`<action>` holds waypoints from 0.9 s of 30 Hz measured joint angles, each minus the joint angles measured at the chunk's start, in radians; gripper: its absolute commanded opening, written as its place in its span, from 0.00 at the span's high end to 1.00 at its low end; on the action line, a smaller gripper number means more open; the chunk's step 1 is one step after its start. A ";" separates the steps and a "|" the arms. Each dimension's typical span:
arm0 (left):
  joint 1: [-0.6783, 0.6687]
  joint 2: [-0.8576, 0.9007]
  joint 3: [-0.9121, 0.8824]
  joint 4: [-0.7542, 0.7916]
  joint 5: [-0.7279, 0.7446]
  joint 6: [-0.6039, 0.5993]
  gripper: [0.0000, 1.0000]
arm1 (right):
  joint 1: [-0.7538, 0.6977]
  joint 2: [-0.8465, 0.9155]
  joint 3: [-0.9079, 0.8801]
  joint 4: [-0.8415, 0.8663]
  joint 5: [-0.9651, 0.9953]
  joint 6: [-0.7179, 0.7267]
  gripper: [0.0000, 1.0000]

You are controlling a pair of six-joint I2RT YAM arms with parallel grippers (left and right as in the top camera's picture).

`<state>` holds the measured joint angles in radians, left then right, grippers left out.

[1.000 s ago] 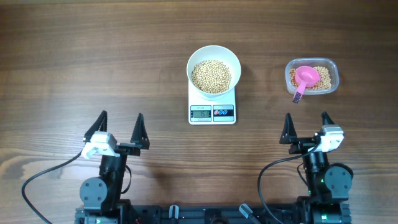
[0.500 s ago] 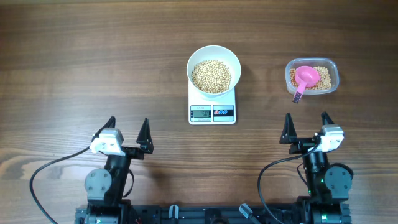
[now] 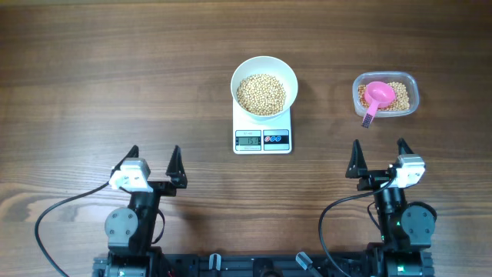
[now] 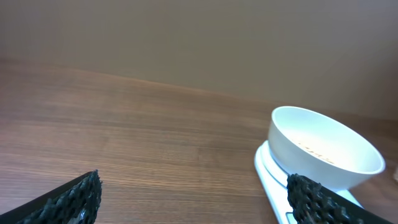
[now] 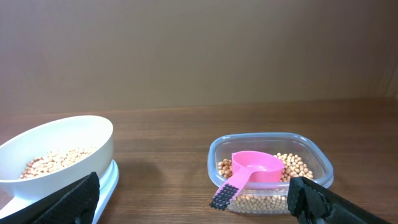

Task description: Scoop item into bowl and weigh 150g on scale

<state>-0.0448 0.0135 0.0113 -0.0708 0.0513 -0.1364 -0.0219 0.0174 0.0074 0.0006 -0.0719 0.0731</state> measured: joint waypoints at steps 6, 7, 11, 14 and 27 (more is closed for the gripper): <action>0.022 0.000 0.000 -0.002 -0.015 0.000 0.00 | 0.000 0.000 0.000 0.000 0.000 0.000 0.00; 0.025 0.000 0.000 -0.002 -0.017 0.003 0.00 | 0.000 0.000 0.000 0.000 0.000 0.000 0.00; 0.027 0.000 0.000 -0.002 -0.017 0.051 0.00 | 0.000 0.000 0.000 0.000 0.000 0.000 0.00; 0.027 0.000 0.000 -0.002 -0.017 0.092 0.00 | 0.000 0.000 0.000 0.000 0.000 0.000 0.00; 0.027 0.000 0.000 -0.002 -0.017 0.177 0.00 | 0.000 0.000 0.000 0.000 0.000 0.000 0.00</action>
<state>-0.0181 0.0135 0.0113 -0.0727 0.0341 0.0402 -0.0219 0.0174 0.0074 0.0006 -0.0719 0.0731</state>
